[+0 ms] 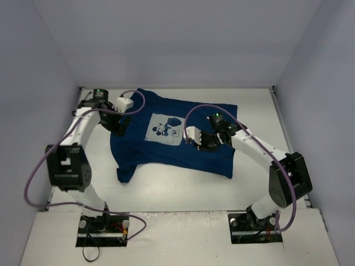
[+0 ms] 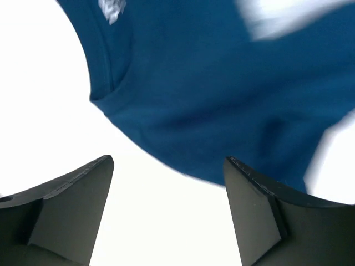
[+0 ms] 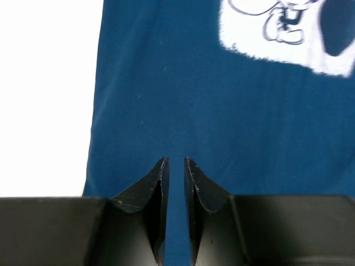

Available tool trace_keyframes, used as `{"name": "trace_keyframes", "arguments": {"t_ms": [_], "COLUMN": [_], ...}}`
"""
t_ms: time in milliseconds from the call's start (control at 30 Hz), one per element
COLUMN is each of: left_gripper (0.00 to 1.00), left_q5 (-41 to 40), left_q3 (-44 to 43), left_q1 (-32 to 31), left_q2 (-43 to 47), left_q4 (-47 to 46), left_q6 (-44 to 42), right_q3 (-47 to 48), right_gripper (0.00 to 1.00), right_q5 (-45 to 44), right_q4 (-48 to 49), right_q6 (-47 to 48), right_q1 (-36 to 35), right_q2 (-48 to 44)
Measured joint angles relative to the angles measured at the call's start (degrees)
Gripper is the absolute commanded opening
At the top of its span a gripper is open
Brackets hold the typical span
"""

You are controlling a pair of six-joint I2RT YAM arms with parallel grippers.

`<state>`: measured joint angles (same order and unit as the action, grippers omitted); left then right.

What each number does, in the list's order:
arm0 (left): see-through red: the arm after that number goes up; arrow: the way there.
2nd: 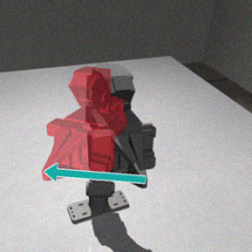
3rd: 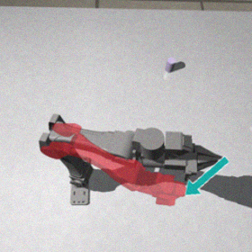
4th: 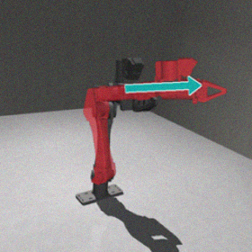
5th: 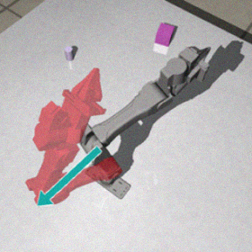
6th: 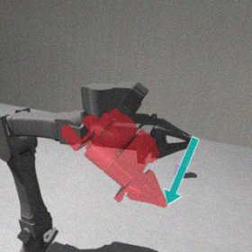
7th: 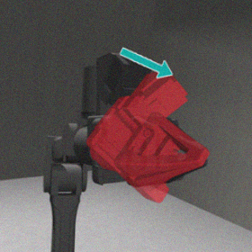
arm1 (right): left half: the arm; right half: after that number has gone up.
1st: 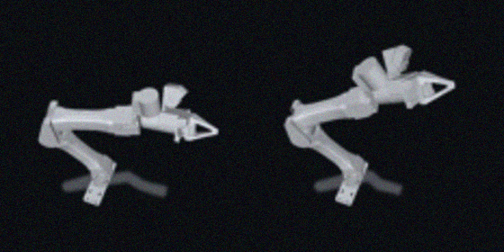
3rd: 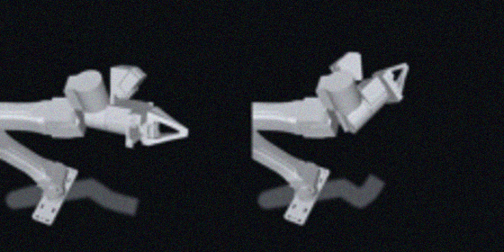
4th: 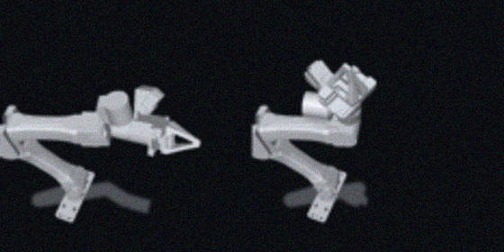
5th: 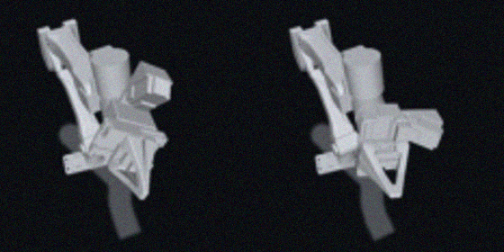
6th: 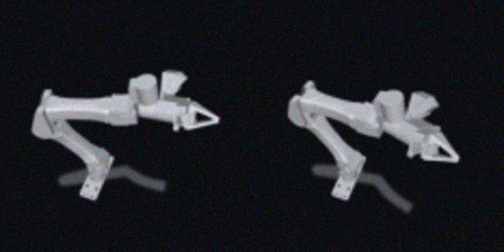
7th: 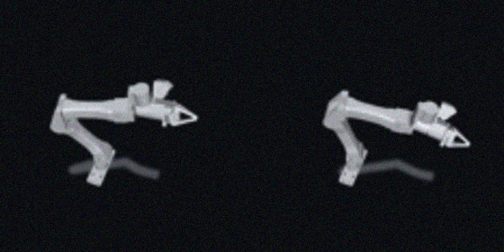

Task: Fold and stack the t-shirts
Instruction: Flatten out the tshirt

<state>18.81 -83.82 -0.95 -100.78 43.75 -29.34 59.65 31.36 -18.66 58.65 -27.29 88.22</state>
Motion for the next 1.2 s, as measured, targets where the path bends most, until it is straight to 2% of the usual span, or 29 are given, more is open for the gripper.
{"name": "trace_keyframes", "arguments": {"t_ms": [167, 300, 467, 567, 667, 833, 1000, 1100, 1200], "left_gripper": [0.76, 0.75, 0.75, 0.75, 0.75, 0.75, 0.75, 0.75, 0.75], "left_q5": [7.0, 6.8, 6.4, 6.6, 7.0, 7.3, 7.2, 7.2, 6.9], "left_q3": [5.9, 13.3, 18.5, 19.3, 19.3, 19.6, 19.7, 19.1, 17.3], "left_q1": [-1.5, -4.7, -5.3, -5.1, -5.1, -5.1, -5.1, -5.1, -5.1], "left_q2": [25.2, 35.0, 29.5, 24.6, 24.4, 26.2, 25.6, 23.4, 20.1], "left_q4": [3.9, 7.8, 11.1, 11.0, 10.8, 9.8, 8.0, 6.8, 5.7], "left_q6": [-6.6, -10.8, -11.1, -10.0, -9.4, -9.3, -9.0, -8.1, -6.9], "right_q3": [-0.7, -5.2, -8.3, -5.2, 4.4, 20.6, 35.8, 44.6, 49.1], "right_gripper": [0.1, 0.06, 0.03, 0.02, 0.02, 0.03, 0.02, 0.01, 0.01], "right_q5": [-2.1, -6.8, -13.0, -13.6, -11.5, -5.2, 1.3, 2.6, 2.5], "right_q4": [-1.5, -2.9, -5.4, -6.7, -7.2, -5.9, -5.5, -3.9, -2.9], "right_q6": [-1.7, -2.8, -2.9, -3.4, -5.6, -10.1, -15.2, -19.2, -22.6], "right_q1": [4.0, 11.3, 18.4, 21.7, 26.0, 29.8, 29.6, 29.0, 28.6], "right_q2": [-4.4, -7.4, -4.1, 3.0, 12.2, 19.1, 24.0, 31.6, 40.9]}}
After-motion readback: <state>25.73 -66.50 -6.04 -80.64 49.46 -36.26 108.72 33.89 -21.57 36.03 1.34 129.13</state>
